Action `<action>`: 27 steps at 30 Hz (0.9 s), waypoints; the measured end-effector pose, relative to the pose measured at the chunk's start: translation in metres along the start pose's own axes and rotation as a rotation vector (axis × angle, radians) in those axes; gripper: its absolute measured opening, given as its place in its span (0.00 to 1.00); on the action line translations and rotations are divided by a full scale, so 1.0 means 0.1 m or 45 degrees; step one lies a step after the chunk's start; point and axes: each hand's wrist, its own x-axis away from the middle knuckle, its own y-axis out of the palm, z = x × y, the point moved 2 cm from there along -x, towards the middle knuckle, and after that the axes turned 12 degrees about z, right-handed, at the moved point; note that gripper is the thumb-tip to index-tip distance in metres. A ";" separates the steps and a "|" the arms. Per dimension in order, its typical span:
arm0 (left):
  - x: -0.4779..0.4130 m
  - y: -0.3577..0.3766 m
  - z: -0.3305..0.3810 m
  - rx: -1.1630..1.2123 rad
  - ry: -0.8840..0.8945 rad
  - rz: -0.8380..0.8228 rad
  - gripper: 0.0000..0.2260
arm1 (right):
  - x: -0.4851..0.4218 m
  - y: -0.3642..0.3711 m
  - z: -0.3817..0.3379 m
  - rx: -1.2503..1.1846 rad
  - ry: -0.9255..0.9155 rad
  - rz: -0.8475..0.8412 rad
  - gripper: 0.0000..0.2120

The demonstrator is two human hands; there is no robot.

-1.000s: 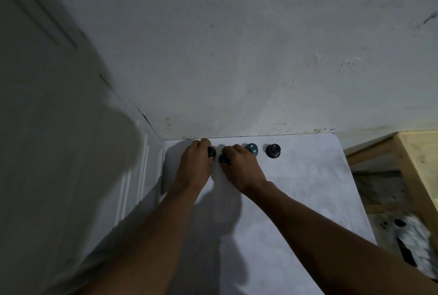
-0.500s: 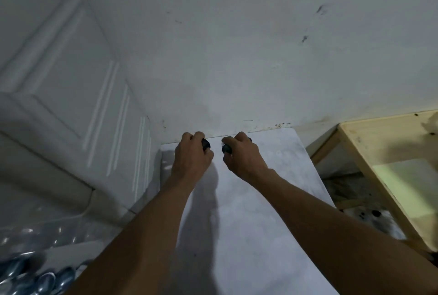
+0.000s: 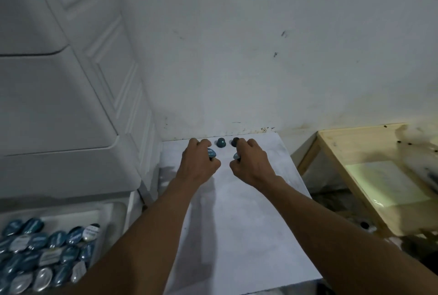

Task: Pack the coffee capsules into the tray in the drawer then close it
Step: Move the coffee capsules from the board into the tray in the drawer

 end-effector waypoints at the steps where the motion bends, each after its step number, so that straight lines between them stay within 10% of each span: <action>1: 0.06 -0.03 0.04 -0.003 -0.009 0.016 0.19 | 0.05 -0.07 0.01 -0.006 -0.015 0.009 0.12; 27: 1.95 -0.94 0.17 0.374 -0.330 0.364 0.18 | 1.49 -0.74 -0.43 -0.195 -0.350 -0.081 0.19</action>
